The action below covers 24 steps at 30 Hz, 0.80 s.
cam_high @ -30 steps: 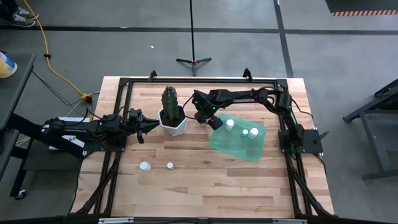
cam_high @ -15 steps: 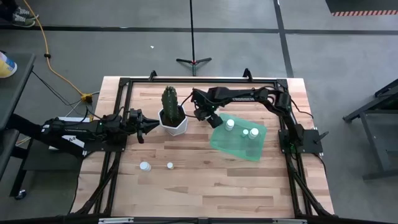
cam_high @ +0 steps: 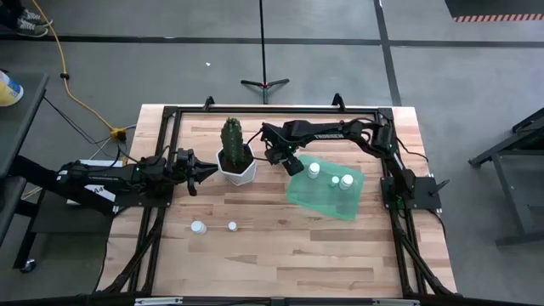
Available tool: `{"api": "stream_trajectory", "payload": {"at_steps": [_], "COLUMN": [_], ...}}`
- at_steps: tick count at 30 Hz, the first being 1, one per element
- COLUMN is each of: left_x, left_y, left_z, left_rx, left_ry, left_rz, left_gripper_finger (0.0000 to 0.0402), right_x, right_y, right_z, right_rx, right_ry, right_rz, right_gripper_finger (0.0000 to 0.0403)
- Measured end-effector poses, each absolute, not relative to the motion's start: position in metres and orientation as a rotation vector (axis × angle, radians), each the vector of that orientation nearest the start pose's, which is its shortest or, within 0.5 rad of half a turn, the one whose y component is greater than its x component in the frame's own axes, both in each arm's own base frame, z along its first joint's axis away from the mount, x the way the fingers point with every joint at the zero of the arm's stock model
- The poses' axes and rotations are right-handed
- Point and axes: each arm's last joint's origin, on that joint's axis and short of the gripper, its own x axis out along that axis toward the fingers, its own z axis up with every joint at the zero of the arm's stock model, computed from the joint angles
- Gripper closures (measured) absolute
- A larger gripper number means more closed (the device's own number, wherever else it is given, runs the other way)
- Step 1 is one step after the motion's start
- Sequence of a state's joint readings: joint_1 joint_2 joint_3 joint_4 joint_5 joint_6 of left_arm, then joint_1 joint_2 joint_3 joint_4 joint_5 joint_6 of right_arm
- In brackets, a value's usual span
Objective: Pick and place pill bottles into a basket
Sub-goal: Put the white pill bottle into the light green bin
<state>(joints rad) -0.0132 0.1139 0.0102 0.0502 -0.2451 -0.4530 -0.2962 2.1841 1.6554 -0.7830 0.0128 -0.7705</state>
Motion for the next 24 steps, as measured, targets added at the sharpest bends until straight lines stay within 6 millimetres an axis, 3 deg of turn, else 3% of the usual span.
{"api": "stream_trajectory", "payload": {"at_steps": [12,24], "left_x": [0.1034,0.1034], "left_y": [0.0057,0.0057], "left_z": [0.1627,0.1627], "left_rx": [-0.446,-0.448], "left_ry": [-0.001,-0.001], "left_rz": [0.240,0.240], "left_gripper_finger": [0.0305,0.0305], "right_x": [0.4204,0.4196], "right_y": [-0.1278,-0.1273], "right_z": [0.1534,0.1536], "right_rx": [-0.460,-0.458], "right_ry": [1.314,1.340], "right_rz": [0.240,0.208], "right_gripper_finger": [0.0230,0.0238]}}
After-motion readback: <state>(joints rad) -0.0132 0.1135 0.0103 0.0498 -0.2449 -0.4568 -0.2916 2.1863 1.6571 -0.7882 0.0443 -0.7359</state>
